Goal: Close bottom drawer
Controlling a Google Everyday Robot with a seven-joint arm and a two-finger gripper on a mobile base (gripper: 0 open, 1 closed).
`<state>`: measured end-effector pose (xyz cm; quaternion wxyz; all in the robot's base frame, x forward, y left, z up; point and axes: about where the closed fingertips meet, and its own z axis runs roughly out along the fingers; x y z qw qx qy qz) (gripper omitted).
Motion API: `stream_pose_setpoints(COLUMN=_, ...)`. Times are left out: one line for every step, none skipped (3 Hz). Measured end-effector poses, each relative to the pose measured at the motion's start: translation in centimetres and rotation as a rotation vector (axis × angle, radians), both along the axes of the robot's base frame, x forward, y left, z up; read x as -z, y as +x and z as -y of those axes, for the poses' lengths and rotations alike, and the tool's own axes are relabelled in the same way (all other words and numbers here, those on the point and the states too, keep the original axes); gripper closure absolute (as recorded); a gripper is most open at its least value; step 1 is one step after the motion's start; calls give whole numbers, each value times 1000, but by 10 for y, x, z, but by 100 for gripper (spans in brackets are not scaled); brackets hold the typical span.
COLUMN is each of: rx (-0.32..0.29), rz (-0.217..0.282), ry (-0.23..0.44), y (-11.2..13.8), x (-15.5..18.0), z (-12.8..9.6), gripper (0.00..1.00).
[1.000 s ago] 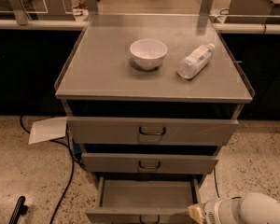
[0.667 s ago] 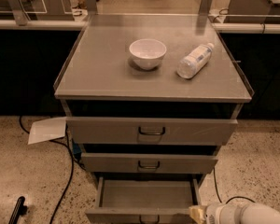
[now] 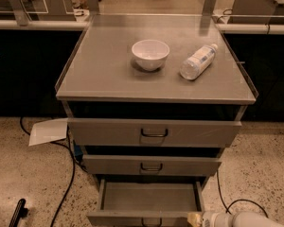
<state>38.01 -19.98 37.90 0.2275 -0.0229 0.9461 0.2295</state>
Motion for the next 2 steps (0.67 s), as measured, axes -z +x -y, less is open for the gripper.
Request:
stream_pose_setpoints(rx=0, rz=0, ry=0, y=0, x=0, z=0, gripper=100)
stream_pose_setpoints(rx=49, rz=-31, ry=-2, y=-3, x=29, z=3, gripper=100)
